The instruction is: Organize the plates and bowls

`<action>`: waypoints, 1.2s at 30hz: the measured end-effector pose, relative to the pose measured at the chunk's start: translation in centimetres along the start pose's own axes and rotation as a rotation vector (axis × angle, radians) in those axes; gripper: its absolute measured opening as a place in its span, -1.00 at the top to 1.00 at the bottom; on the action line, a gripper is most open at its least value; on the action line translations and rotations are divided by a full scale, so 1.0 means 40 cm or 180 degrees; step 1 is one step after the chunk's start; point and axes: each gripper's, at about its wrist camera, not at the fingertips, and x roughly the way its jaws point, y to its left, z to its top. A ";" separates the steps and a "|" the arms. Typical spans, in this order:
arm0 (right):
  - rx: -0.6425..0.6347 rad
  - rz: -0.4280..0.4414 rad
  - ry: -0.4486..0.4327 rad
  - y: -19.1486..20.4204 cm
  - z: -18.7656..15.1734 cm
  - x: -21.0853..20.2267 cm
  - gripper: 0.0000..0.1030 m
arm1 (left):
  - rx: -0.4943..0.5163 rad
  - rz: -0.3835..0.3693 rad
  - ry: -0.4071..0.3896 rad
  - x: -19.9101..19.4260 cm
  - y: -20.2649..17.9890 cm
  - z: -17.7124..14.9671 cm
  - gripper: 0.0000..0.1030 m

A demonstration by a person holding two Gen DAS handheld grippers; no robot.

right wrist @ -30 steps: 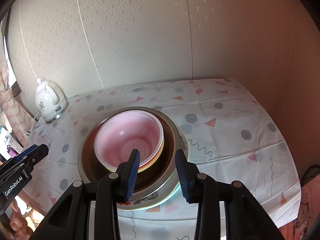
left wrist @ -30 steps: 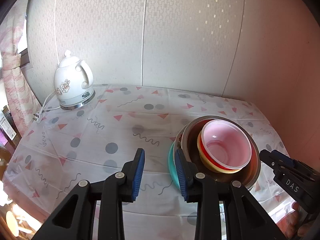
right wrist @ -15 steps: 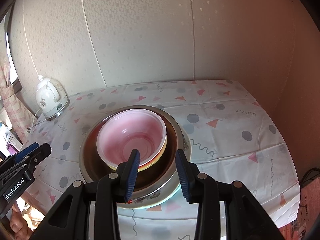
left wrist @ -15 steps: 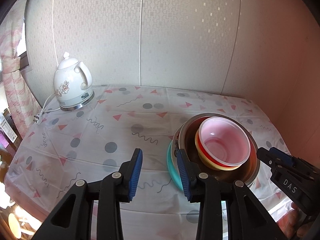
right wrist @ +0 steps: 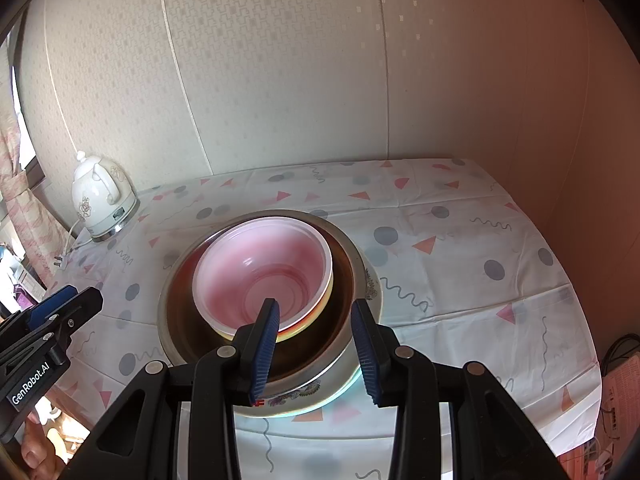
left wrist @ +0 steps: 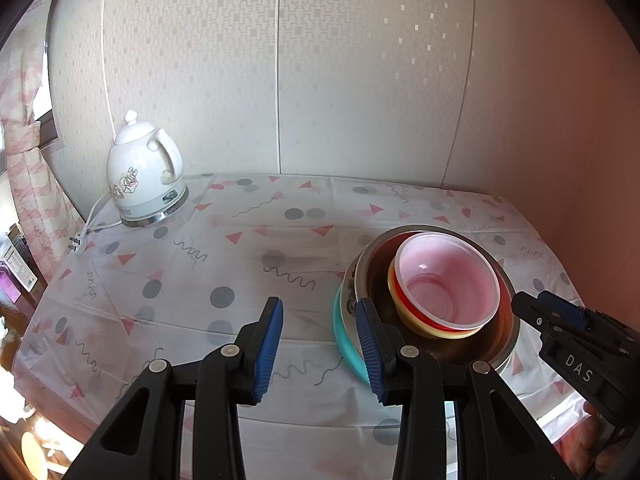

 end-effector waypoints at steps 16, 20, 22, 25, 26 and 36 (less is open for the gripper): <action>0.0010 0.0010 0.0035 0.000 -0.002 0.005 0.27 | 0.0044 0.0023 0.0030 0.005 0.000 0.000 0.24; 0.0013 0.0011 0.0034 0.001 -0.001 0.006 0.27 | 0.0055 0.0023 0.0029 0.006 -0.001 0.000 0.24; 0.0008 0.0010 0.0036 0.001 -0.002 0.006 0.27 | 0.0062 0.0022 0.0022 0.005 -0.001 0.000 0.24; 0.0012 0.0014 0.0041 0.001 -0.002 0.007 0.27 | 0.0076 0.0020 0.0019 0.005 -0.003 0.000 0.24; 0.0009 0.0012 0.0043 0.001 -0.002 0.007 0.27 | 0.0079 0.0021 0.0017 0.006 -0.003 0.000 0.24; 0.0005 0.0008 0.0043 0.003 -0.004 0.010 0.27 | 0.0026 -0.0068 -0.0043 0.007 -0.004 0.004 0.24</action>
